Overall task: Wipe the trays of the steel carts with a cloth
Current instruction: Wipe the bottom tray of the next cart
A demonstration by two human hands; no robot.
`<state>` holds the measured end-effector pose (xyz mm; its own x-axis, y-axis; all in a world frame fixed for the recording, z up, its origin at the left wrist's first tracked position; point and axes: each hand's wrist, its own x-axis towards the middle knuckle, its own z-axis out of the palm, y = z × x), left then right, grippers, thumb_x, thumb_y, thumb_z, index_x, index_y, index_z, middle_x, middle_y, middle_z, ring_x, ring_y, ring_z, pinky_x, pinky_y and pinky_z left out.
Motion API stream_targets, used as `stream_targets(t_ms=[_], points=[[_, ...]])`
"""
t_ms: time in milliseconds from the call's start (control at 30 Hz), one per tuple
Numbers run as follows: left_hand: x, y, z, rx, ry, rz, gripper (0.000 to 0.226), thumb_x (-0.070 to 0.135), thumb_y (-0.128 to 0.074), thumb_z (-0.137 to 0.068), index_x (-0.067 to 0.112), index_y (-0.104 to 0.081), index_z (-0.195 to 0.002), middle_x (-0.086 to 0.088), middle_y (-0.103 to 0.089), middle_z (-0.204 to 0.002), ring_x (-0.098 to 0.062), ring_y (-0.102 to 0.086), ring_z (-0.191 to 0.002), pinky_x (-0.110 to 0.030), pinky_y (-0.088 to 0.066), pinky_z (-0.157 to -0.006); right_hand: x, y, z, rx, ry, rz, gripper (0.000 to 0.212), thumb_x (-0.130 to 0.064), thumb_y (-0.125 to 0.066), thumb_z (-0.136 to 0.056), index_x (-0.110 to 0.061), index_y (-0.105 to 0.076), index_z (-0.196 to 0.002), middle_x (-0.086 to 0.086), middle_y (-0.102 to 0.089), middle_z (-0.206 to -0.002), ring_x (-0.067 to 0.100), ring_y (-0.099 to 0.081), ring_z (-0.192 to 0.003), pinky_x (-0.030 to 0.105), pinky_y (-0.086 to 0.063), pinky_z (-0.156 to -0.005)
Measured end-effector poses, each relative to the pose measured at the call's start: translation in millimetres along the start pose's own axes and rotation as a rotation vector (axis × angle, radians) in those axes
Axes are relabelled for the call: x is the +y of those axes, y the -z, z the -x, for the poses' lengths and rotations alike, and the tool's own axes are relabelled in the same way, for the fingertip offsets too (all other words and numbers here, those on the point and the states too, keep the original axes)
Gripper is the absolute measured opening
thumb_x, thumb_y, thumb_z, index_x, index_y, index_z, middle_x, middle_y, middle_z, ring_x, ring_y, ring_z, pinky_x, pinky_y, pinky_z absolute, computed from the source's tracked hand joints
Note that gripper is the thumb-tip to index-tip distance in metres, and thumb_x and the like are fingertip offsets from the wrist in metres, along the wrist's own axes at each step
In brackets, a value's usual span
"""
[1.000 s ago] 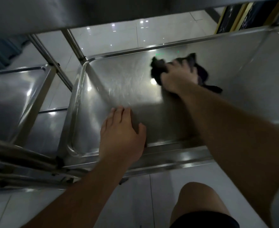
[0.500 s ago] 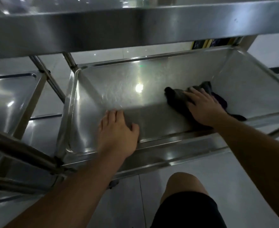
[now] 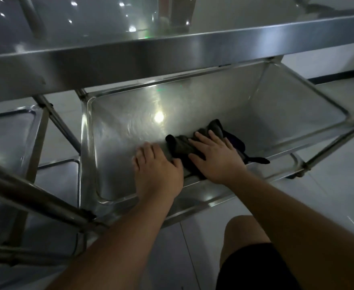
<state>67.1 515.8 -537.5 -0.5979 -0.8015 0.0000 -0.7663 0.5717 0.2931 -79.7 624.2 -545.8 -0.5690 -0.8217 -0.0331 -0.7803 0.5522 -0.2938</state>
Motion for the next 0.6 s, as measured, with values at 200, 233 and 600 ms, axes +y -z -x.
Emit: stream_targets(t_ms=[200,233,600], points=[[-4.6,-1.0,-1.8,-0.03,-0.008,0.028,0.076,0.049,-0.035,-0.104,0.01,-0.017,-0.167,-0.013,-0.009,-0.176,-0.032,-0.004,-0.162,-0.049,-0.004,-0.131,-3.4,0.3,-0.7,-0.002,-0.023,0.022,0.063,-0.068,-0.026,-0.101,-0.05,-0.023,-0.161,-0.023,-0.012,-0.172,0.013,0.001,-0.161,0.051,0.001,-0.128],[-4.5,-0.8,-2.1,-0.03,-0.011,0.035,0.076,0.049,-0.035,-0.104,0.01,-0.017,-0.167,-0.013,-0.01,-0.176,-0.032,-0.004,-0.162,-0.049,-0.004,-0.131,-3.9,1.0,-0.2,0.0,-0.032,0.023,0.061,-0.066,-0.028,-0.102,-0.05,-0.024,-0.161,-0.023,-0.011,-0.172,0.013,0.001,-0.161,0.051,0.0,-0.129],[-4.1,-7.8,-2.9,0.011,0.013,0.047,0.073,0.052,-0.039,-0.102,0.014,-0.028,-0.163,-0.01,-0.018,-0.174,-0.03,-0.012,-0.16,-0.049,-0.011,-0.13,-1.8,6.8,10.0,0.002,0.044,0.006,0.056,-0.057,-0.033,-0.107,-0.043,-0.031,-0.161,-0.014,-0.015,-0.173,0.018,-0.003,-0.161,0.053,-0.006,-0.13]])
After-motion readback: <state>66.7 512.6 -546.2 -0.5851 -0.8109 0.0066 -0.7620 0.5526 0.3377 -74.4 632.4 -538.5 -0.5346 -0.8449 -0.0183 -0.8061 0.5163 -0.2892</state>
